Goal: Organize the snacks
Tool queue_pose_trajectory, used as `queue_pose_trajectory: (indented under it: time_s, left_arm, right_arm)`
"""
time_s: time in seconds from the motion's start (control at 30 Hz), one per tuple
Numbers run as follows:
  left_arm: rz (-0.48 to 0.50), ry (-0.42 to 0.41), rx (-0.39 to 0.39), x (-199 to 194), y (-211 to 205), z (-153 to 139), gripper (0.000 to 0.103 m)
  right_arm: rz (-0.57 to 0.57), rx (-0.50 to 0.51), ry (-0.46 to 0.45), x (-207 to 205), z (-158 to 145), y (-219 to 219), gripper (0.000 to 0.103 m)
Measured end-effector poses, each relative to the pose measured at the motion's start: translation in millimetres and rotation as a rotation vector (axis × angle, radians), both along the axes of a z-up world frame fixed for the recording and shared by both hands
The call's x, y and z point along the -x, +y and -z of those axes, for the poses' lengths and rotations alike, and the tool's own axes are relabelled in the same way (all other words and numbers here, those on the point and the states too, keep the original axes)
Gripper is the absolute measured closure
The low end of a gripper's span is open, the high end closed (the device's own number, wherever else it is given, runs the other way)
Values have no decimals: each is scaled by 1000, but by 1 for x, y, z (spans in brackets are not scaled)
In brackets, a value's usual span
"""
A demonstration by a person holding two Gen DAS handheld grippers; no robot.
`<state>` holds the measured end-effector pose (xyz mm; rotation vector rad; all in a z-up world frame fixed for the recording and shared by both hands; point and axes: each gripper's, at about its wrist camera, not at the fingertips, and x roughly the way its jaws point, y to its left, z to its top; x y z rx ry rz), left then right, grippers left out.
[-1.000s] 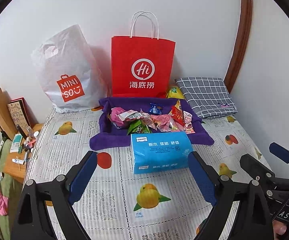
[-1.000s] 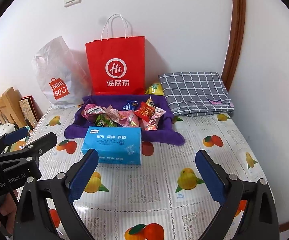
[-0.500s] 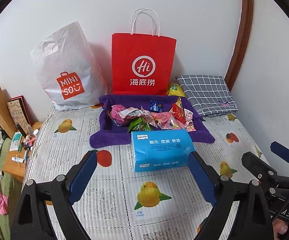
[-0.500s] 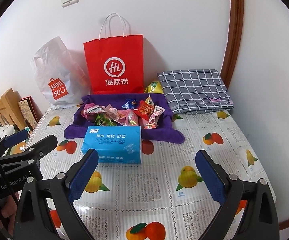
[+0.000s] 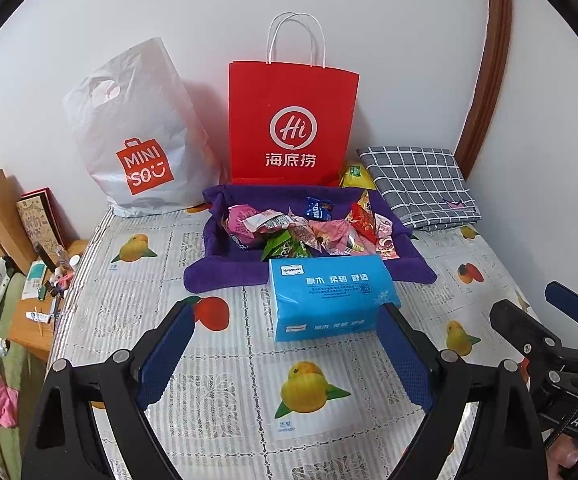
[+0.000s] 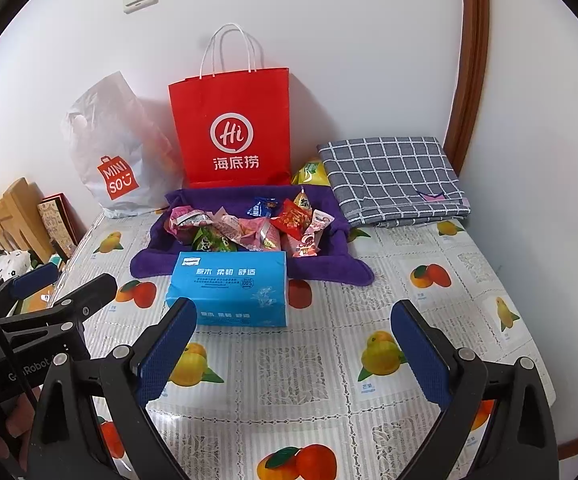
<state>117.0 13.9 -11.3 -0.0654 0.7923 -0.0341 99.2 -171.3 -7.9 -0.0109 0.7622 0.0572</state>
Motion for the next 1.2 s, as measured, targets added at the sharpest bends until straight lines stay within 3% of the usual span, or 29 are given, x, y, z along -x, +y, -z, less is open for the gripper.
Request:
queue_pose_trajectory:
  time_s: [1.2]
  left_arm:
    - [6, -9, -6, 0, 1, -7, 11]
  right_arm:
    - [4, -2, -7, -1, -2, 1, 6]
